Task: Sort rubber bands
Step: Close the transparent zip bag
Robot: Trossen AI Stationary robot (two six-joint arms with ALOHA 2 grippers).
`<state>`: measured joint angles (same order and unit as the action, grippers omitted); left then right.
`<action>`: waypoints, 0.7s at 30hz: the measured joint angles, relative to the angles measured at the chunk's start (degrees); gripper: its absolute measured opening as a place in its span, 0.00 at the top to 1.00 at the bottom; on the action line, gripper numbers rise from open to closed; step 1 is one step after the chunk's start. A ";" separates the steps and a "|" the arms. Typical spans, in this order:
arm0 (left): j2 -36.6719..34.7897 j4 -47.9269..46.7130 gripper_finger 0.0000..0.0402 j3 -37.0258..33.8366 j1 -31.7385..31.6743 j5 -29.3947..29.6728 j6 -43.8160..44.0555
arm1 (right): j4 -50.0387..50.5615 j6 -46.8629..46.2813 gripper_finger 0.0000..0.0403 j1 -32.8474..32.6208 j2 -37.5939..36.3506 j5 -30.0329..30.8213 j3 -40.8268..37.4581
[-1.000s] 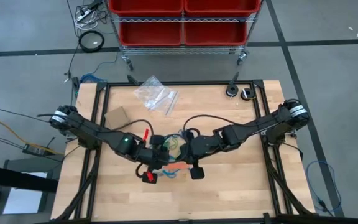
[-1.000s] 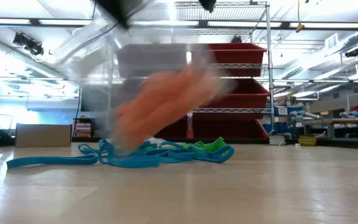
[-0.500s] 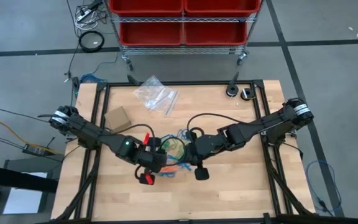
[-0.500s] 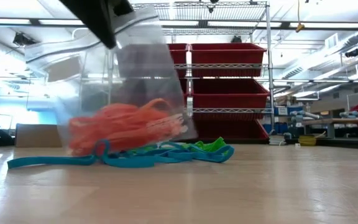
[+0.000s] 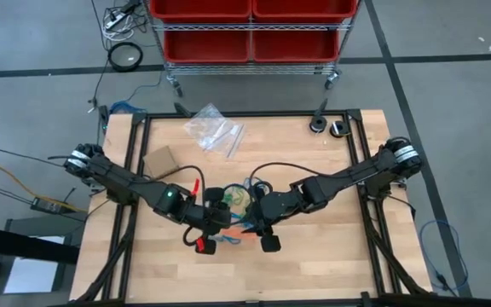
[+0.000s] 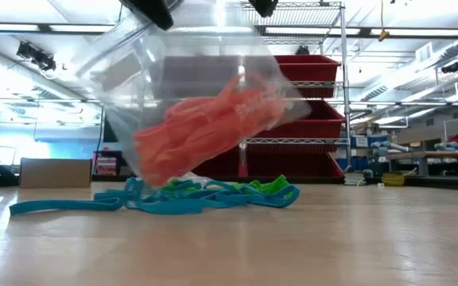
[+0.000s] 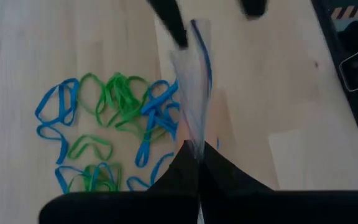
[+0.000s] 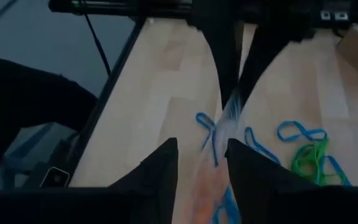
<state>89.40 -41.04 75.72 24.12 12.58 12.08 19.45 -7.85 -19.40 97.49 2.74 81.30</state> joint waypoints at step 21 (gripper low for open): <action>-0.10 2.39 1.00 0.66 0.74 1.26 -1.36 | -1.63 -0.16 0.74 0.37 0.81 3.06 0.00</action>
<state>89.30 -38.64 76.38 24.86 13.85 10.72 17.82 -8.02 -19.02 98.30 5.80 81.30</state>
